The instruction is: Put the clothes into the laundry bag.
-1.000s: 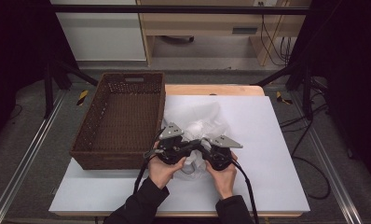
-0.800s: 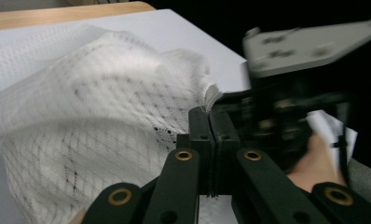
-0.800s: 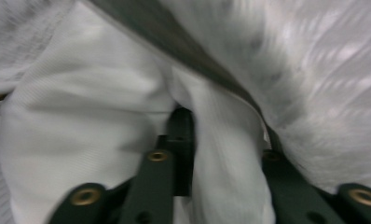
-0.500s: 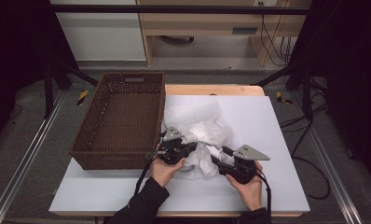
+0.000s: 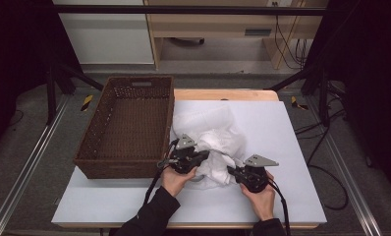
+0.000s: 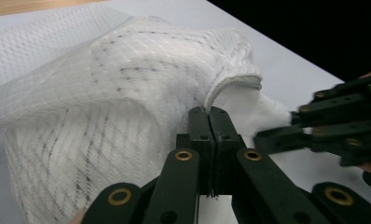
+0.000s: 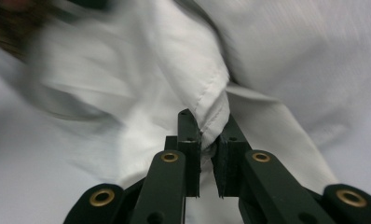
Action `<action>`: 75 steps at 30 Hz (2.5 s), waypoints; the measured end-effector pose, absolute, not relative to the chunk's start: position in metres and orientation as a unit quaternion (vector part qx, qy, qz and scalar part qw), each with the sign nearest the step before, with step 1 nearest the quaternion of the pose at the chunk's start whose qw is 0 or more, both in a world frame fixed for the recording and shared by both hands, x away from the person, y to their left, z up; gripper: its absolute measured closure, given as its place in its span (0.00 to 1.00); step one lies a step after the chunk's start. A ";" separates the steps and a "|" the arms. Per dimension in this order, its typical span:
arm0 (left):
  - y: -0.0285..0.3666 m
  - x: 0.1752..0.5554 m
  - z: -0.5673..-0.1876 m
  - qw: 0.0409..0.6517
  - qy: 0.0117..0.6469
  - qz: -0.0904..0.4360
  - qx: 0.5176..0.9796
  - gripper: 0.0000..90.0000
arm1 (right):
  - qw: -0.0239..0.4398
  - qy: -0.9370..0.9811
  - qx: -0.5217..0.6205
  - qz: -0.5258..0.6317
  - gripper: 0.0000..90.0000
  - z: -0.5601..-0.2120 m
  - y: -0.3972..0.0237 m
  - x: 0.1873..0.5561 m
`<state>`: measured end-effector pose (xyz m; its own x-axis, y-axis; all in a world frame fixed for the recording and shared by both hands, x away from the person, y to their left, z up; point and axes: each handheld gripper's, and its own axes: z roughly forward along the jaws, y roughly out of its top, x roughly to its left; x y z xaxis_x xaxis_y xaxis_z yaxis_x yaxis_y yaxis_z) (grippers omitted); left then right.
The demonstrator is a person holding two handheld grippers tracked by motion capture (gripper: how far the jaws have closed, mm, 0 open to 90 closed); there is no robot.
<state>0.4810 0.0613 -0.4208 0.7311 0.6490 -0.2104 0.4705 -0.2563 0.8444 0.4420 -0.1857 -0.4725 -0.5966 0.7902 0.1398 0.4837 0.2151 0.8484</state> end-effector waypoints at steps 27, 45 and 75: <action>0.056 0.477 -0.423 0.506 0.335 0.091 0.790 0.99 | 0.214 0.730 0.404 0.508 0.63 -0.453 -0.165 0.450; 0.053 0.475 -0.425 0.495 0.323 0.117 0.798 0.99 | 0.159 0.764 0.474 0.408 0.72 -0.486 -0.199 0.447; 0.065 0.467 -0.405 0.531 0.326 0.079 0.778 0.99 | 0.271 0.703 0.464 0.466 0.87 -0.475 -0.139 0.498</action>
